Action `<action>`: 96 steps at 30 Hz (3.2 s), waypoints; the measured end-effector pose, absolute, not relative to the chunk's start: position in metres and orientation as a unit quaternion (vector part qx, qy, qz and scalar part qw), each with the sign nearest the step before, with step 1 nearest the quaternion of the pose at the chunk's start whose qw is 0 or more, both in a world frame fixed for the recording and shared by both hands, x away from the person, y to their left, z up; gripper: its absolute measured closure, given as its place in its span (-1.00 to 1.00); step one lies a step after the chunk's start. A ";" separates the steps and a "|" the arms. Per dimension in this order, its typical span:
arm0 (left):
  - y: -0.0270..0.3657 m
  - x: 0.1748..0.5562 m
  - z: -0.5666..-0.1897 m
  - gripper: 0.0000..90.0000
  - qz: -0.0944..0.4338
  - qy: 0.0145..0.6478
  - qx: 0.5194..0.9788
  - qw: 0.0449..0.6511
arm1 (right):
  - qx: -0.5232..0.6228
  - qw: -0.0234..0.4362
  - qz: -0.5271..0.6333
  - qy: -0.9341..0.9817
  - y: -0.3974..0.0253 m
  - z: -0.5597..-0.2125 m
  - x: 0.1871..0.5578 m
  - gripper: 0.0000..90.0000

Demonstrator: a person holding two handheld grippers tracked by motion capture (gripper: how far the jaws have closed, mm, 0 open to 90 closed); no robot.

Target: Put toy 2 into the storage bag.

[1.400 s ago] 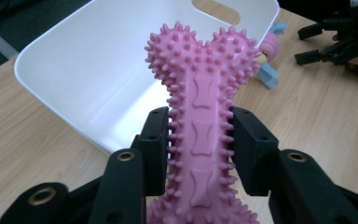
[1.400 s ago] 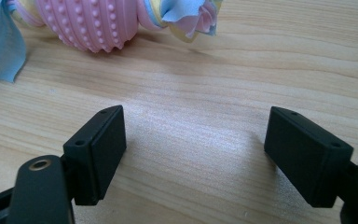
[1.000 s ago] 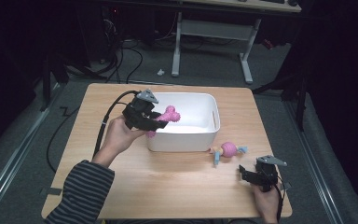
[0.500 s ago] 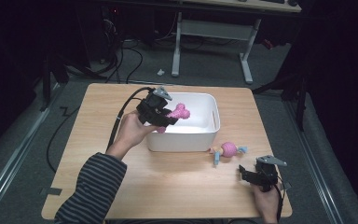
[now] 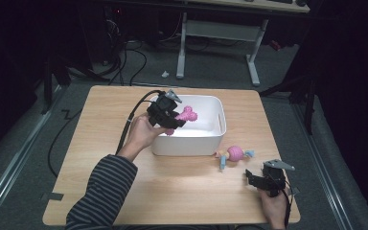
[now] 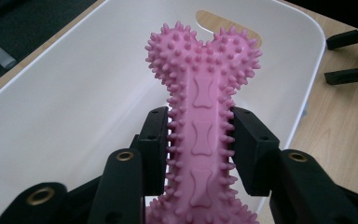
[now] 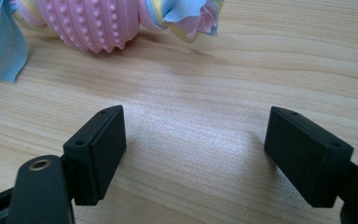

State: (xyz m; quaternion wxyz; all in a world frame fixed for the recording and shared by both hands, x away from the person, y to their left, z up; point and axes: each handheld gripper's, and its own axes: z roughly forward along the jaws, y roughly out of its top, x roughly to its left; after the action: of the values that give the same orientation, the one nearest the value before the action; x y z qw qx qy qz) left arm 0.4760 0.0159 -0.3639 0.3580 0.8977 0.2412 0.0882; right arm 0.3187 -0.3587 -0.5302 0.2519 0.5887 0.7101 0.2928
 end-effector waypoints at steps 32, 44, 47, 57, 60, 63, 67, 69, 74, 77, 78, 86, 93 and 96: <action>0.002 0.480 -0.382 0.29 0.088 0.240 0.906 0.337 | 0.589 0.252 0.293 0.710 -0.359 -0.530 0.319 -0.54; -0.001 0.484 -0.390 0.15 0.076 0.247 0.910 0.324 | 0.589 0.252 0.293 0.710 -0.359 -0.530 0.319 -0.54; 0.001 0.482 -0.388 0.11 0.077 0.248 0.909 0.327 | 0.589 0.251 0.294 0.710 -0.359 -0.530 0.319 -0.54; 0.030 0.468 -0.367 -0.02 0.106 0.261 0.888 0.365 | 0.587 0.252 0.294 0.712 -0.359 -0.530 0.319 -0.54; 0.043 0.462 -0.362 -0.04 0.116 0.267 0.877 0.383 | 0.586 0.252 0.294 0.712 -0.359 -0.530 0.319 -0.54; 0.056 0.456 -0.359 -0.05 0.125 0.277 0.868 0.393 | 0.587 0.252 0.294 0.712 -0.359 -0.530 0.319 -0.54; 0.073 0.445 -0.356 -0.07 0.138 0.282 0.860 0.402 | 0.587 0.251 0.295 0.711 -0.359 -0.530 0.319 -0.54; 0.081 0.440 -0.357 -0.07 0.143 0.286 0.856 0.406 | 0.584 0.251 0.295 0.713 -0.359 -0.530 0.320 -0.54; 0.101 0.434 -0.357 -0.08 0.149 0.304 0.842 0.420 | 0.585 0.251 0.294 0.713 -0.358 -0.530 0.320 -0.54; 0.112 0.430 -0.357 -0.08 0.152 0.314 0.835 0.426 | 0.585 0.250 0.294 0.713 -0.358 -0.530 0.320 -0.54; 0.115 0.428 -0.357 -0.08 0.154 0.316 0.833 0.428 | 0.585 0.250 0.294 0.713 -0.358 -0.530 0.320 -0.54; 0.135 0.414 -0.362 -0.11 0.162 0.328 0.825 0.432 | 0.585 0.251 0.294 0.713 -0.358 -0.530 0.320 -0.54; 0.153 0.407 -0.374 -0.11 0.161 0.347 0.813 0.439 | 0.585 0.251 0.294 0.713 -0.358 -0.530 0.320 -0.54; 0.159 0.406 -0.381 -0.11 0.158 0.357 0.808 0.441 | 0.585 0.251 0.294 0.713 -0.358 -0.530 0.320 -0.54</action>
State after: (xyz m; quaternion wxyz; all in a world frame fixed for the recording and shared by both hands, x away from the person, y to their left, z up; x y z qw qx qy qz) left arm 0.4057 0.1594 -0.3809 0.4413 0.8082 0.3566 0.1580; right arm 0.3198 -0.3583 -0.5302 0.2507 0.5854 0.7127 0.2941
